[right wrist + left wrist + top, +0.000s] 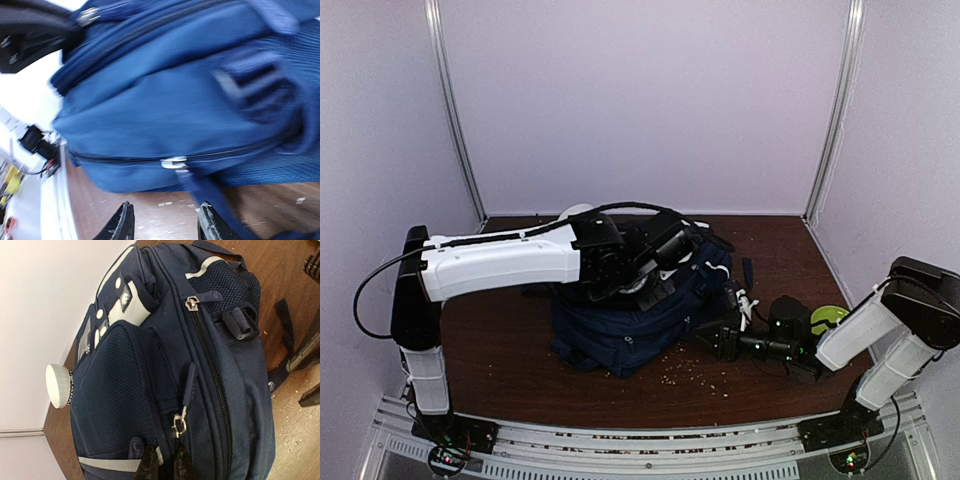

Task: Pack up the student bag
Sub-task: Zip the student bag at the center of the board.

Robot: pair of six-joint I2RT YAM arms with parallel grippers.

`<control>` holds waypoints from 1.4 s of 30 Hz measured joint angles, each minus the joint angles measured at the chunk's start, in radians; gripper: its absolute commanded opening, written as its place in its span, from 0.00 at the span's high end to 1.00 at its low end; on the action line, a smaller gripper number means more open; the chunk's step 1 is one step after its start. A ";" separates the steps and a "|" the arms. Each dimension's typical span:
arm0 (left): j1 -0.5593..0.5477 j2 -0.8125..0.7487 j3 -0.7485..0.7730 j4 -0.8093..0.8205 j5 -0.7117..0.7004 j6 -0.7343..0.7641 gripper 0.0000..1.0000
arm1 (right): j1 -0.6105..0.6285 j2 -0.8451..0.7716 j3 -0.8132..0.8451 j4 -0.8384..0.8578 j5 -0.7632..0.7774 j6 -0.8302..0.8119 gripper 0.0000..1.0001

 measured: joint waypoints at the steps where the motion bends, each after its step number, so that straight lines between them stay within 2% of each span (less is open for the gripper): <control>1: 0.000 -0.003 -0.003 0.001 0.000 0.000 1.00 | -0.007 0.000 0.000 -0.005 0.011 0.000 0.56; 8: 0.000 -0.018 -0.024 0.008 0.000 0.000 1.00 | -0.038 0.048 0.008 -0.008 0.019 -0.001 0.50; 15: 0.000 -0.054 -0.070 0.011 -0.003 0.000 1.00 | -0.038 0.119 0.084 0.032 -0.065 -0.038 0.45; 22: 0.000 -0.065 -0.085 0.014 -0.004 0.000 1.00 | -0.038 0.208 0.082 0.138 -0.089 -0.057 0.48; 33: 0.000 -0.069 -0.086 0.014 -0.007 0.000 1.00 | -0.032 0.207 0.143 0.057 -0.076 -0.130 0.60; 42: 0.000 -0.069 -0.086 0.014 -0.007 0.000 1.00 | -0.021 0.228 0.163 0.039 -0.075 -0.132 0.65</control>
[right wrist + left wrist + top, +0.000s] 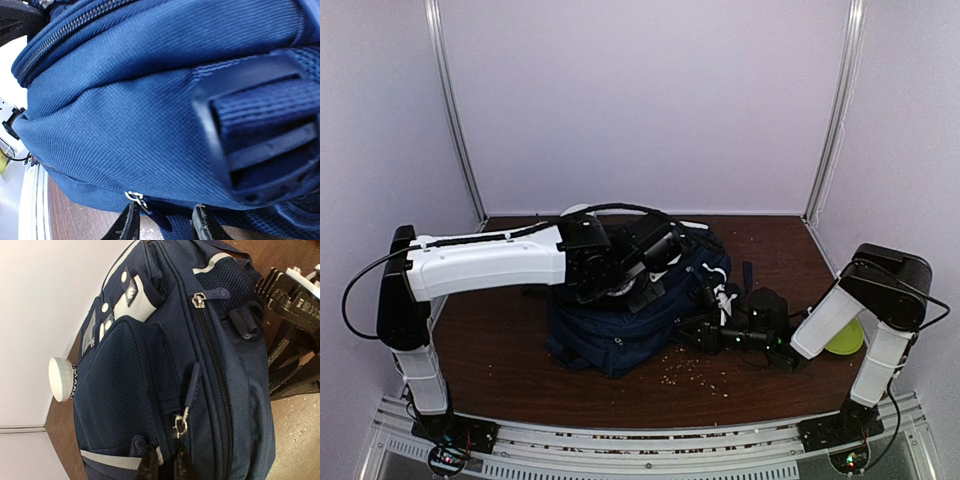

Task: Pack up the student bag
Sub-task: Zip the student bag at the center of the board.

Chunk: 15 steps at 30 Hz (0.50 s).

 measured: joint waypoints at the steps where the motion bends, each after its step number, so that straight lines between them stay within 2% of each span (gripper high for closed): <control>1: 0.000 0.000 0.000 0.000 0.000 0.000 1.00 | 0.003 0.002 0.003 -0.002 0.000 0.000 0.65; 5: 0.000 0.000 0.000 0.000 0.000 0.000 1.00 | 0.012 0.004 0.009 -0.010 0.000 -0.001 0.69; 15: 0.000 0.000 0.000 0.000 0.000 0.000 1.00 | 0.019 0.004 0.024 -0.047 0.001 -0.001 0.99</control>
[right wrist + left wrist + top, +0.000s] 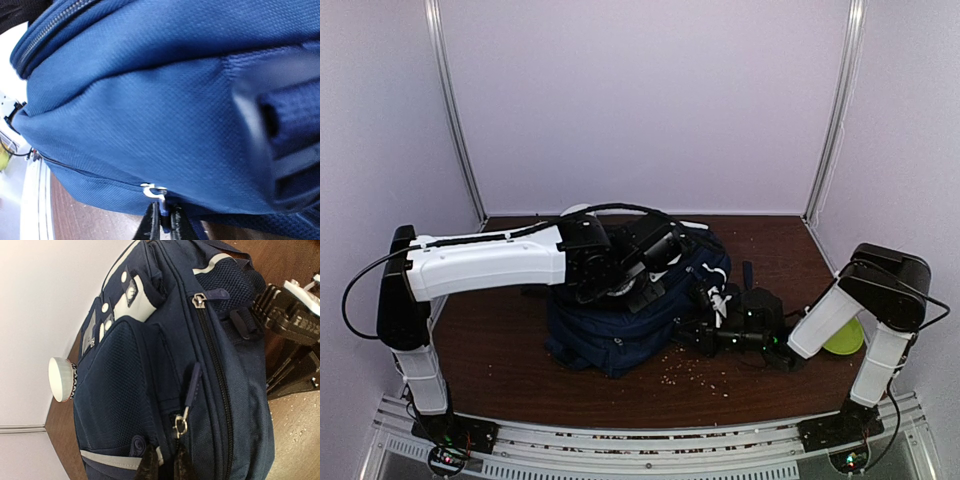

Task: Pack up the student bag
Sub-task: Zip the student bag at the center of the board.

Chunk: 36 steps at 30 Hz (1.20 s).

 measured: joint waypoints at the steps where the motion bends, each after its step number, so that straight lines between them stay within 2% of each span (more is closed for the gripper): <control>1: 0.000 0.000 0.000 0.000 0.000 0.000 1.00 | 0.000 0.000 0.001 0.000 -0.002 -0.001 1.00; 8: 0.000 0.000 0.000 0.000 0.000 -0.001 1.00 | 0.010 -0.008 0.001 -0.019 -0.005 0.010 1.00; 13: 0.000 0.000 0.000 0.000 0.001 -0.002 1.00 | 0.029 -0.077 -0.001 -0.085 0.011 0.006 1.00; 20: 0.000 0.000 -0.004 0.012 0.024 -0.041 1.00 | 0.104 -0.186 -0.002 -0.245 0.081 -0.031 1.00; 36: 0.000 0.000 -0.037 0.074 0.103 -0.147 1.00 | 0.277 -0.331 -0.039 -0.360 0.245 -0.031 1.00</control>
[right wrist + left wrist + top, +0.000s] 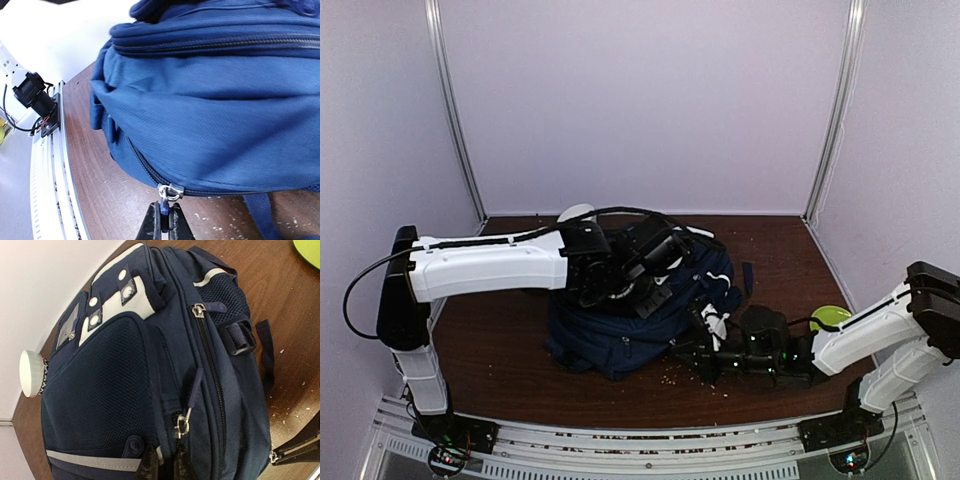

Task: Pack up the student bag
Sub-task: Zip the student bag at the center of the board.

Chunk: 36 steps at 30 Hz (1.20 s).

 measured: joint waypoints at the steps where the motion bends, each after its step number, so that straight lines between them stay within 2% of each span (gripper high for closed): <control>1: 0.000 0.000 0.000 0.002 0.007 -0.004 1.00 | 0.009 0.000 0.000 -0.001 0.006 0.001 1.00; 8: 0.000 0.000 0.005 0.002 0.048 -0.027 1.00 | 0.071 0.006 0.004 -0.003 0.052 0.012 1.00; 16: 0.004 0.000 0.017 0.002 0.088 -0.066 1.00 | 0.134 0.117 0.074 0.057 0.075 0.042 1.00; 25: 0.014 0.000 0.019 0.016 0.156 -0.094 1.00 | 0.162 0.224 0.188 0.074 0.058 0.037 1.00; 31: 0.018 0.000 0.020 0.017 0.176 -0.107 1.00 | 0.164 0.249 0.199 0.095 0.054 0.037 1.00; 32: 0.018 0.000 0.020 0.017 0.178 -0.108 1.00 | 0.164 0.251 0.199 0.094 0.052 0.037 0.97; 34: 0.018 0.000 0.020 0.018 0.179 -0.109 1.00 | 0.164 0.252 0.199 0.093 0.048 0.036 0.80; 36: 0.018 0.000 0.020 0.020 0.179 -0.112 1.00 | 0.165 0.250 0.199 0.092 0.043 0.035 0.69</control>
